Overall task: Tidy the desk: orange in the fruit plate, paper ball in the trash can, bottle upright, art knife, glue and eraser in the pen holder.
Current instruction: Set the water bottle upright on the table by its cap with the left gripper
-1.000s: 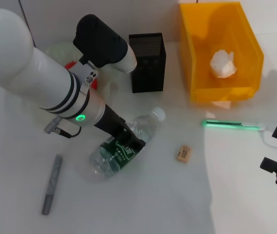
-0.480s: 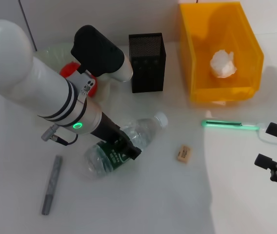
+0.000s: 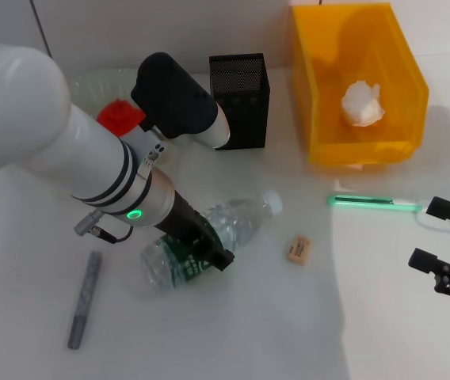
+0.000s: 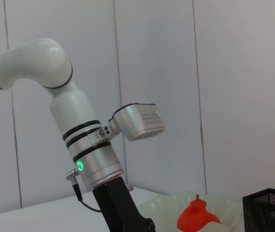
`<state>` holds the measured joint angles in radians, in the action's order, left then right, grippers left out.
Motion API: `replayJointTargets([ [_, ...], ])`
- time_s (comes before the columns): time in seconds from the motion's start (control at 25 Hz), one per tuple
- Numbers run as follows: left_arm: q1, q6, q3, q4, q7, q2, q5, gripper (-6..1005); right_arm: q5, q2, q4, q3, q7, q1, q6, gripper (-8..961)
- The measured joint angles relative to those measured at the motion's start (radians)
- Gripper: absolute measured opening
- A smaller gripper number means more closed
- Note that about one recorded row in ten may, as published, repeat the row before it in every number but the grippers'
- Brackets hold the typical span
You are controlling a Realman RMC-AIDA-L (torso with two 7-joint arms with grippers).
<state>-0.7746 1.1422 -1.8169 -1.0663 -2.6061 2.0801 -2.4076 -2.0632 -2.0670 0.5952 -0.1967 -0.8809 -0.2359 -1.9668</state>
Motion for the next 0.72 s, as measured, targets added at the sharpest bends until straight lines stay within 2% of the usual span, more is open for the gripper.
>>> replayJointTargets([
  [0.44, 0.045, -0.001, 0.001, -0.083, 0.007, -0.001, 0.004, 798, -0.012, -0.007, 0.0, 0.0, 0.002, -0.002, 0.006, 759],
  [0.52, 0.069, 0.001, 0.004, -0.117, 0.007, -0.004, 0.004, 797, -0.012, -0.007, -0.002, 0.0, 0.002, -0.002, 0.006, 759],
  [0.6, 0.144, 0.015, 0.031, -0.211, 0.008, -0.009, -0.003, 794, -0.012, -0.007, -0.01, 0.0, 0.002, -0.005, 0.007, 759],
  [0.64, 0.147, 0.016, 0.032, -0.215, 0.008, -0.009, -0.004, 792, -0.012, -0.007, -0.014, 0.0, 0.003, -0.007, 0.007, 759],
  [0.72, 0.196, 0.025, 0.053, -0.268, 0.016, -0.011, -0.006, 787, -0.012, -0.005, -0.021, 0.0, 0.003, -0.012, 0.007, 759],
])
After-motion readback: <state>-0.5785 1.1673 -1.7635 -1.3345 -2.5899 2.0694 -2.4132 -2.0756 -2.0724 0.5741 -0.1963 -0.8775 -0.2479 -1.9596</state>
